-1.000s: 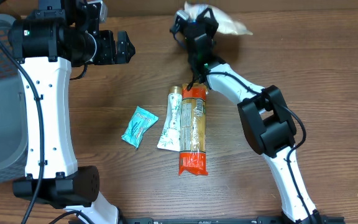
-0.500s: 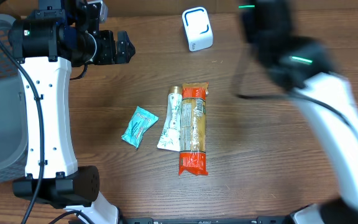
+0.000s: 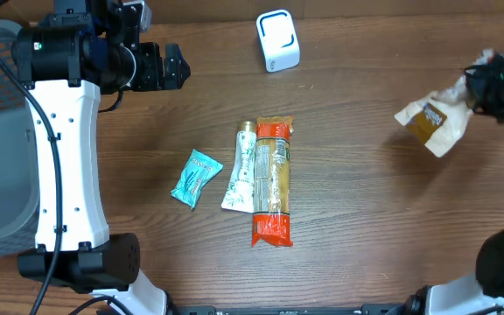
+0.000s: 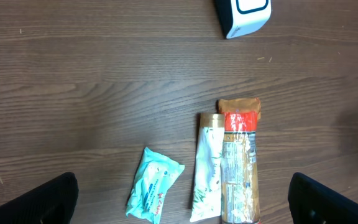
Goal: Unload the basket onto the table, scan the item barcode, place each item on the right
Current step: 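Carry the snack bag to the right side and release it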
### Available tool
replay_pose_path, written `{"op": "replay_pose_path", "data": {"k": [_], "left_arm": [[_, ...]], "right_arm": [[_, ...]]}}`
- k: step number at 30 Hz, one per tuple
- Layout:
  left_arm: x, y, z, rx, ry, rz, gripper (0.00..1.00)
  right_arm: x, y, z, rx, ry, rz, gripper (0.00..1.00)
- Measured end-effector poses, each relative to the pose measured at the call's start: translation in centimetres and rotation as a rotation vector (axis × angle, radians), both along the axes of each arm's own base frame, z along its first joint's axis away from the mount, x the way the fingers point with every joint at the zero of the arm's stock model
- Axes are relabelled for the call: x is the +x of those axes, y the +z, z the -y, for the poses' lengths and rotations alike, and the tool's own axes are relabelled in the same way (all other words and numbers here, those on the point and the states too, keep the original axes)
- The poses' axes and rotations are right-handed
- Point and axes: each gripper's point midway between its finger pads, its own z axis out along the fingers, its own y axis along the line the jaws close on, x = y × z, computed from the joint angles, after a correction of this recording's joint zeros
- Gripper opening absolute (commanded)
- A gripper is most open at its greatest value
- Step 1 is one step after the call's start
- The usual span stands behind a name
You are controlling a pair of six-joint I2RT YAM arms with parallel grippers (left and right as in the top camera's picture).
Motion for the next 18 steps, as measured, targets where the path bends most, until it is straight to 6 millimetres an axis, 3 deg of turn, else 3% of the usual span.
{"op": "replay_pose_path", "data": {"k": [5,7,9,10,14,18], "left_arm": [[0.0,0.0,0.0,0.0,0.0,0.0,1.0],[0.0,0.0,0.0,0.0,0.0,0.0,1.0],[0.0,0.0,0.0,0.0,0.0,0.0,1.0],[0.0,0.0,0.0,0.0,0.0,0.0,1.0],[0.0,0.0,0.0,0.0,0.0,0.0,1.0],[0.0,0.0,0.0,0.0,0.0,0.0,1.0]], "right_arm": [[-1.0,-6.8,3.3,0.085,-0.145,0.002,0.06],[-1.9,-9.3,3.8,0.11,-0.179,-0.012,0.27],[-3.0,-11.2,3.6,0.127,-0.194,-0.039,0.66],[-3.7,-12.1,3.3,0.138,-0.201,-0.06,0.77],[-5.1,-13.5,2.7,0.139,-0.171,-0.112,0.9],[-6.4,-13.4,2.7,0.145,-0.14,-0.174,0.91]]}}
